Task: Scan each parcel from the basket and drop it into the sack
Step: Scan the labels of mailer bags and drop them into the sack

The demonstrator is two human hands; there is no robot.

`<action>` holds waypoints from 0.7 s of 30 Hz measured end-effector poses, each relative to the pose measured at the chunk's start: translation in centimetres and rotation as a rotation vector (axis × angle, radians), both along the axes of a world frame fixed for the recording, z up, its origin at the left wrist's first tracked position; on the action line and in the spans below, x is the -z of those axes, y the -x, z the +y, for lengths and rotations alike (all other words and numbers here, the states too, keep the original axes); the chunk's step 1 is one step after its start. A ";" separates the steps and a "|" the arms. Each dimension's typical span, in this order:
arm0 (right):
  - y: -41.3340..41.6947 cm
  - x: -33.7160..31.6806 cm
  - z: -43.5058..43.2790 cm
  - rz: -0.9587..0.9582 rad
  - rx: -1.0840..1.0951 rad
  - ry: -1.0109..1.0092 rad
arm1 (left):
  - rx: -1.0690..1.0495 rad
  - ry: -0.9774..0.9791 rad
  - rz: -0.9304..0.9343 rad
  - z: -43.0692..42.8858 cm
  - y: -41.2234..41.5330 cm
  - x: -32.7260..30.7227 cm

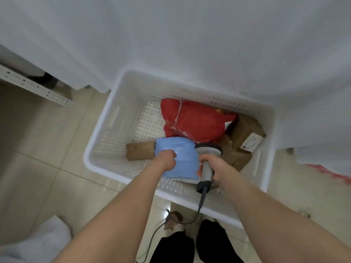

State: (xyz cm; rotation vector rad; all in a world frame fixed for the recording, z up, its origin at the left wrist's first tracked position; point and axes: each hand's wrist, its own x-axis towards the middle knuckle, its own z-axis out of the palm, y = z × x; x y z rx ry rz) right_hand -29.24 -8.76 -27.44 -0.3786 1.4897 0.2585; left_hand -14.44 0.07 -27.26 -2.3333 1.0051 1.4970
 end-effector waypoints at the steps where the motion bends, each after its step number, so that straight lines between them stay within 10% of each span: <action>1: -0.1 1.9 -0.2 0.008 -0.069 -0.001 | -0.008 -0.007 0.008 0.1 0.1 2.0; 7: -1.3 11.0 -0.4 -0.008 -0.347 -0.032 | 0.000 -0.034 0.030 0.5 -0.5 11.6; 21: -3.4 13.2 2.0 -0.185 0.039 -0.070 | -0.017 -0.186 0.113 3.9 -2.3 14.4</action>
